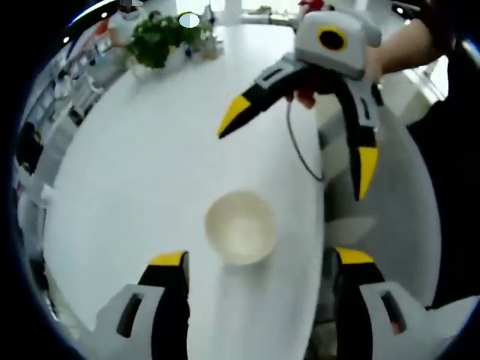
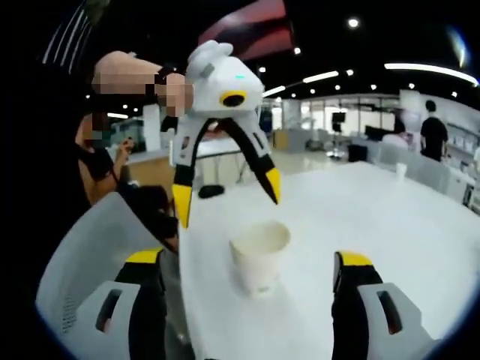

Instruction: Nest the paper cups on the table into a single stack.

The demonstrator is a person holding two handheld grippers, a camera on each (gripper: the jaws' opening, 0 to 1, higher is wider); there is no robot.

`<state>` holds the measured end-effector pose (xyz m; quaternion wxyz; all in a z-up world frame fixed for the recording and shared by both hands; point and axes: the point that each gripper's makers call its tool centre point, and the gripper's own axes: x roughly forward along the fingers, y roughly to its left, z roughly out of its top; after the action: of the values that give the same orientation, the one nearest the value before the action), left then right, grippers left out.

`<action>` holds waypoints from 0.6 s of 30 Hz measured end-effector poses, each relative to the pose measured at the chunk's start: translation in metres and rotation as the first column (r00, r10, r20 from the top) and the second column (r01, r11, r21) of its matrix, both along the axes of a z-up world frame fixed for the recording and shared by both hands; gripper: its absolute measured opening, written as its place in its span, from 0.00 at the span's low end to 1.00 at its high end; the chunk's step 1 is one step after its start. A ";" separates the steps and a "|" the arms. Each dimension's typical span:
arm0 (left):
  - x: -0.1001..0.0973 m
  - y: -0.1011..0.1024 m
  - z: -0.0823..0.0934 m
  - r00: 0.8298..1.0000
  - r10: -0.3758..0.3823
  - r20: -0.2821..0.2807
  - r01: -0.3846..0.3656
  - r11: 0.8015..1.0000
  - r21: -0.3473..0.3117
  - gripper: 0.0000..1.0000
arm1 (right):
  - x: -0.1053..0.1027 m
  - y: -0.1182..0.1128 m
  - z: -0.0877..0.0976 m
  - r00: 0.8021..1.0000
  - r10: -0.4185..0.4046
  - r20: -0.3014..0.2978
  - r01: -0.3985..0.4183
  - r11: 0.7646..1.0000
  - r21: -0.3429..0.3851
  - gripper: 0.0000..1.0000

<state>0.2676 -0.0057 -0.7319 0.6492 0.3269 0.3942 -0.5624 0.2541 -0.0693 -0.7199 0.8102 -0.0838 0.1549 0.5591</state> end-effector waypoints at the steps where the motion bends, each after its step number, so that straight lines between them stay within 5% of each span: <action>1: 0.001 0.002 -0.002 1.000 0.010 0.004 -0.010 1.000 -0.005 0.77 | 0.001 -0.001 -0.001 1.000 -0.001 0.004 0.001 1.000 -0.007 0.89; 8: 0.006 0.016 -0.014 0.992 0.128 -0.006 -0.128 0.991 -0.048 0.75 | 0.005 0.000 -0.006 1.000 0.002 -0.010 -0.002 1.000 -0.027 0.86; 18: 0.018 0.014 -0.023 0.973 0.231 0.009 -0.225 0.954 -0.199 0.74 | 0.011 0.007 -0.025 1.000 0.008 -0.029 -0.010 0.998 -0.062 0.83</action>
<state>0.2852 0.0087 -0.7546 0.7451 0.2224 0.3614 -0.5145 0.2651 -0.0626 -0.7448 0.8023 -0.1017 0.1836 0.5588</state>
